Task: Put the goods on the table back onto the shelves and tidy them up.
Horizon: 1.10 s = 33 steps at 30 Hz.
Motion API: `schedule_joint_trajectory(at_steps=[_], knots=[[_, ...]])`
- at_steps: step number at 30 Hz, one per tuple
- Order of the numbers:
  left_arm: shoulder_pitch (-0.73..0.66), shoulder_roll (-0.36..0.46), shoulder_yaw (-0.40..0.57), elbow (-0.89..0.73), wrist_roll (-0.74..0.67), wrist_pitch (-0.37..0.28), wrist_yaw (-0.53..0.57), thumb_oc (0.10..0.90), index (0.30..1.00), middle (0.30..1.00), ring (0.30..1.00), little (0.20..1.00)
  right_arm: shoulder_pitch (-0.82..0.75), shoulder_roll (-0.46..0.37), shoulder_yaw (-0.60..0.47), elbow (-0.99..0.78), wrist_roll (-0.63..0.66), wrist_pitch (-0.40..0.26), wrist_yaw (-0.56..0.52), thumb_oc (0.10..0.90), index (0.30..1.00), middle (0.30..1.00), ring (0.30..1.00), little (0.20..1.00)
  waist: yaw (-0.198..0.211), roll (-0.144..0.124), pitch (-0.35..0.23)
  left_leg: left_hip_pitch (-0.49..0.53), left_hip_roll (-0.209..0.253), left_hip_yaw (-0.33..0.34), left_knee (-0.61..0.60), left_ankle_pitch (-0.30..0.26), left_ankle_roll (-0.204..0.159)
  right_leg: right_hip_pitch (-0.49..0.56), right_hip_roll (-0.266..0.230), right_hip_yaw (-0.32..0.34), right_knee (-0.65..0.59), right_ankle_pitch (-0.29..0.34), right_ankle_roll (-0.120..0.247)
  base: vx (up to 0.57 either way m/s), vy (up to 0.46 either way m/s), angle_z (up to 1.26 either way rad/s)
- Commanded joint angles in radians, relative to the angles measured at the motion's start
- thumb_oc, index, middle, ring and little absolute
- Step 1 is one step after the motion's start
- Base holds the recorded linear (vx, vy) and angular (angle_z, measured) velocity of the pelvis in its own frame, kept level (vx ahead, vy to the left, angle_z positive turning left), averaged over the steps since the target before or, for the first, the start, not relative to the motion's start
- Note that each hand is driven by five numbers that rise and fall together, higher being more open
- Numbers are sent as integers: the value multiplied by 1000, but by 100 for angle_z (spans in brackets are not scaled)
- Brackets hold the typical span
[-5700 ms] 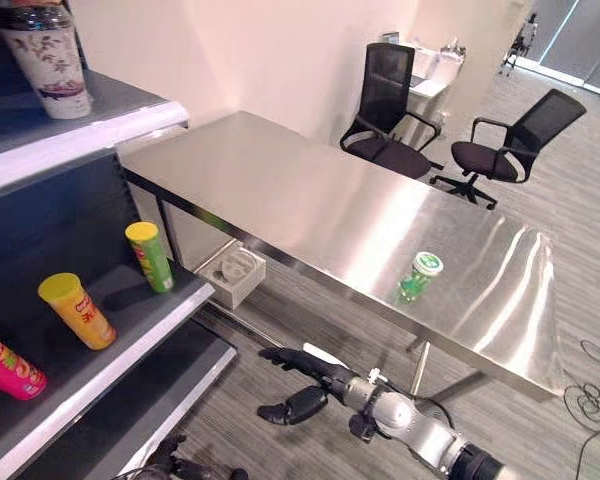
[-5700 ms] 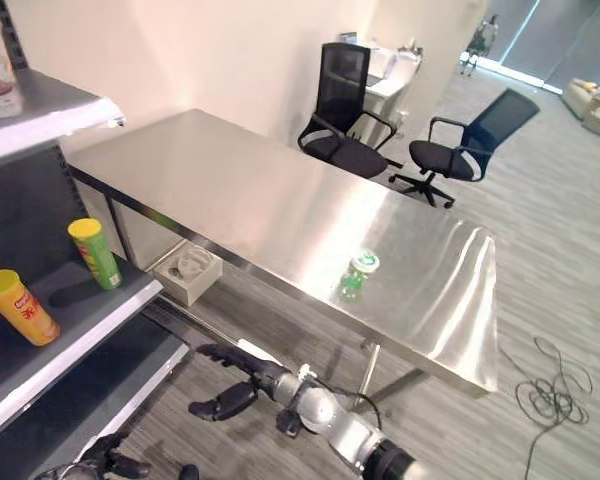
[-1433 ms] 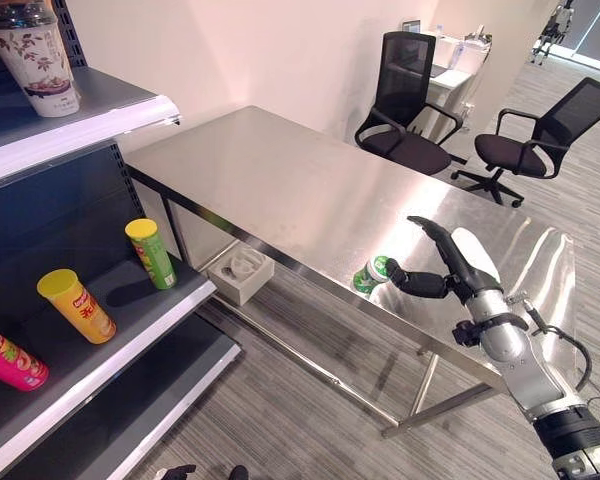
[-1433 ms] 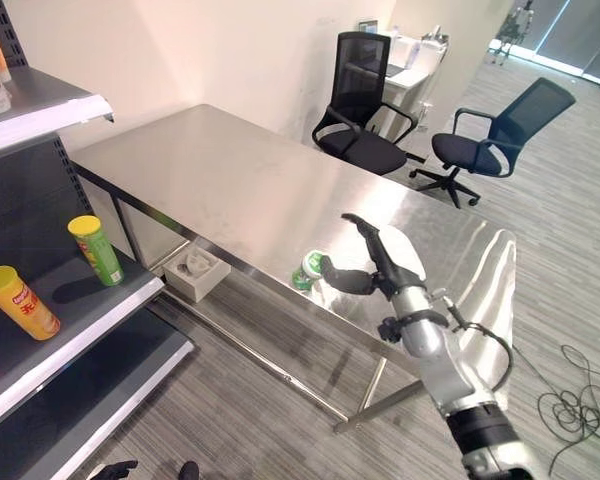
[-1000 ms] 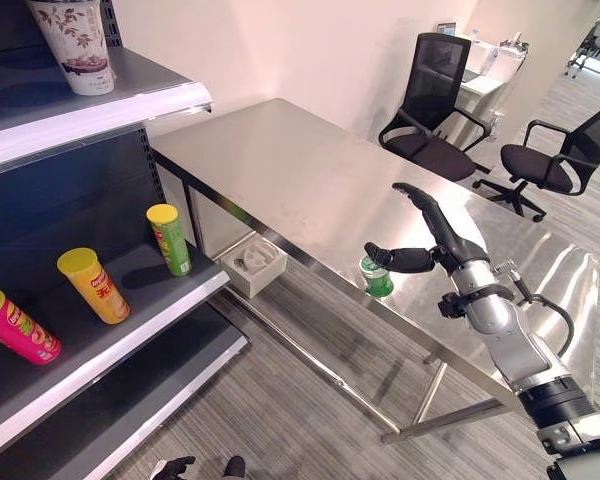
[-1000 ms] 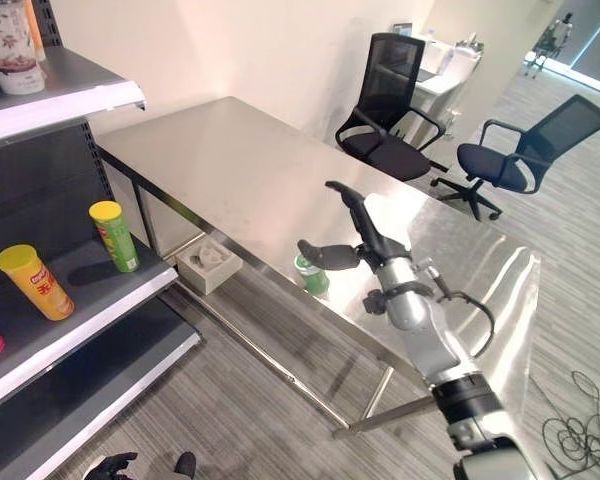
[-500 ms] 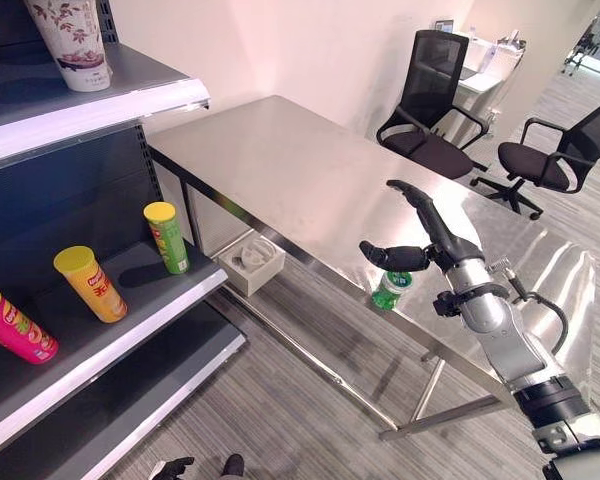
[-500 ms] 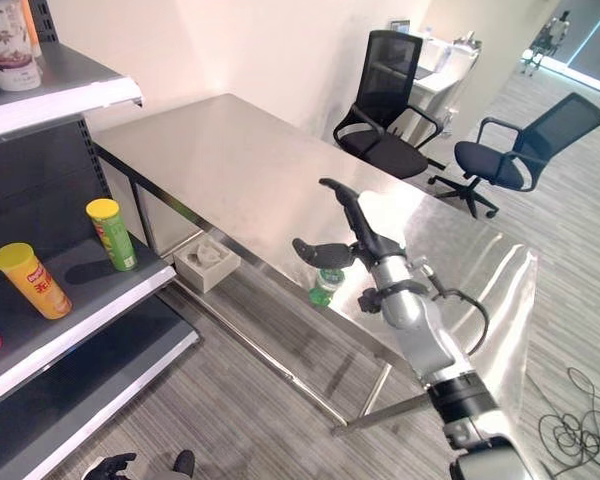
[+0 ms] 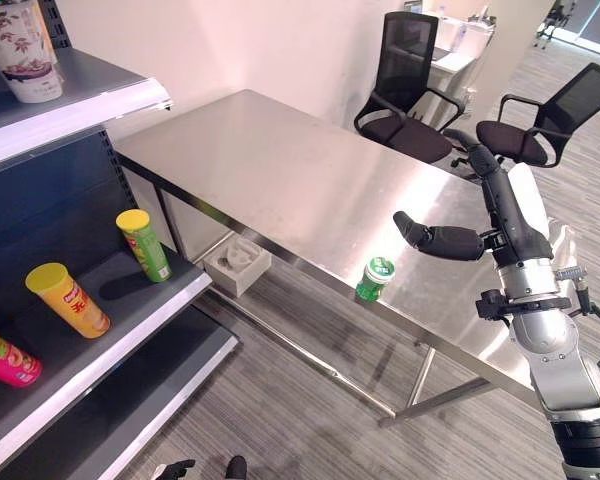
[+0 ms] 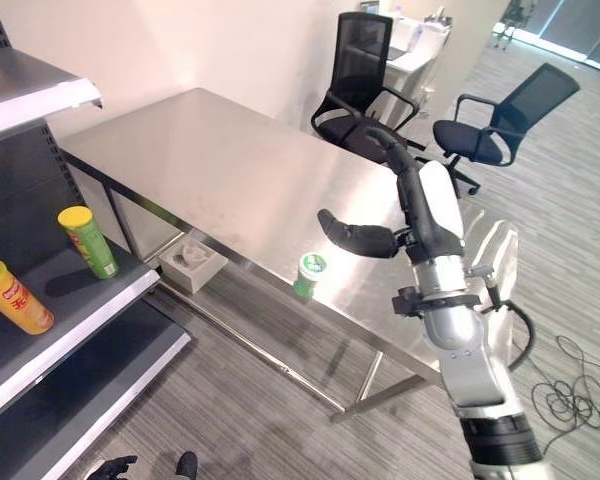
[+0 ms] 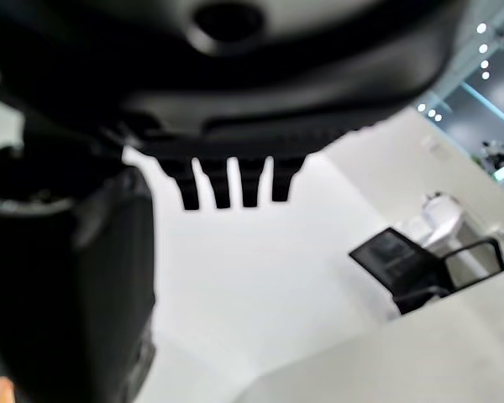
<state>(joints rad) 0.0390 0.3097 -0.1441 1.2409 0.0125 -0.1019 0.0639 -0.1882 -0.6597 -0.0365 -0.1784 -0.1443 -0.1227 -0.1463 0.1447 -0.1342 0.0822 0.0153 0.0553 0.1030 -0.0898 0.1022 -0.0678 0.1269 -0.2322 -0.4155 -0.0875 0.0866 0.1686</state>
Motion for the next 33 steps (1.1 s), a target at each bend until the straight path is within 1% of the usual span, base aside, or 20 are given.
schedule_joint_trajectory(at_steps=[1, 4, 5, 6, 9, 12, 17, 24, 33], knots=[[-43, -36, -30, 38, 18, -24, 7, 800, 900, 900, 900, 900, -72, -42, -30, -98, 115, -88, -30, 800, 900, 900, 900, 900, 21, 24, -94, 4, 11, -20, 2, -110, 25, -20, -32, 48, 77, -19, 50, -22, -20, -6], [-42, -37, -20, 46, 11, -23, 7, 800, 900, 900, 900, 900, -57, -35, -21, -120, 154, -92, -5, 800, 900, 900, 900, 900, 16, 26, -96, 7, 12, -19, 2, -110, 23, -19, -31, 49, 77, -20, 49, 0, 0, 0], [-42, -38, -11, 52, 5, -21, 6, 800, 900, 900, 900, 900, -38, -23, -17, -134, 199, -98, 14, 800, 900, 900, 900, 900, 13, 27, -97, 8, 12, -18, 2, -109, 22, -18, -31, 50, 76, -20, 48, 0, 0, 0], [-42, -38, -11, 52, 5, -21, 6, 800, 900, 900, 900, 900, -37, -23, -18, -135, 200, -98, 15, 800, 900, 900, 900, 900, 13, 27, -98, 8, 12, -18, 2, -109, 22, -18, -31, 50, 76, -20, 48, 0, 0, 0], [-43, -41, 4, 65, 1, -20, 5, 800, 900, 900, 900, 900, 21, 3, 1, -166, 296, -105, 61, 800, 900, 900, 900, 900, -1, 31, -98, 9, 13, -13, 2, -107, 19, -19, -32, 52, 77, -20, 47, 0, 0, 0], [-43, -40, 10, 68, 6, -22, 3, 800, 900, 900, 900, 900, 55, 7, 6, -178, 321, -105, 87, 800, 900, 900, 900, 900, -7, 34, -99, 11, 14, -9, 2, -107, 17, -20, -33, 53, 77, -19, 48, 0, 0, 0], [-42, -39, 12, 68, 17, -25, 1, 800, 900, 900, 900, 900, 102, 5, 7, -190, 324, -100, 112, 800, 900, 900, 900, 900, -17, 38, -101, 13, 16, -6, 2, -107, 14, -20, -38, 54, 75, -18, 49, 0, 0, 0], [-38, -45, 17, 69, 15, -28, 3, 800, 900, 900, 900, 900, 127, 2, -31, -208, 285, -103, 104, 800, 900, 900, 900, 900, -32, 46, -99, 17, 19, 0, 2, -107, 11, -17, -42, 55, 69, -15, 50, -8, -10, -2], [-41, -48, 1, 62, 19, -31, -4, 800, 900, 900, 900, 900, 160, 21, 17, -159, 285, -81, 141, 800, 900, 900, 900, 900, -41, 50, -93, 17, 18, 3, 2, -106, 12, -19, -41, 58, 67, -13, 48, 0, -2, -1]])
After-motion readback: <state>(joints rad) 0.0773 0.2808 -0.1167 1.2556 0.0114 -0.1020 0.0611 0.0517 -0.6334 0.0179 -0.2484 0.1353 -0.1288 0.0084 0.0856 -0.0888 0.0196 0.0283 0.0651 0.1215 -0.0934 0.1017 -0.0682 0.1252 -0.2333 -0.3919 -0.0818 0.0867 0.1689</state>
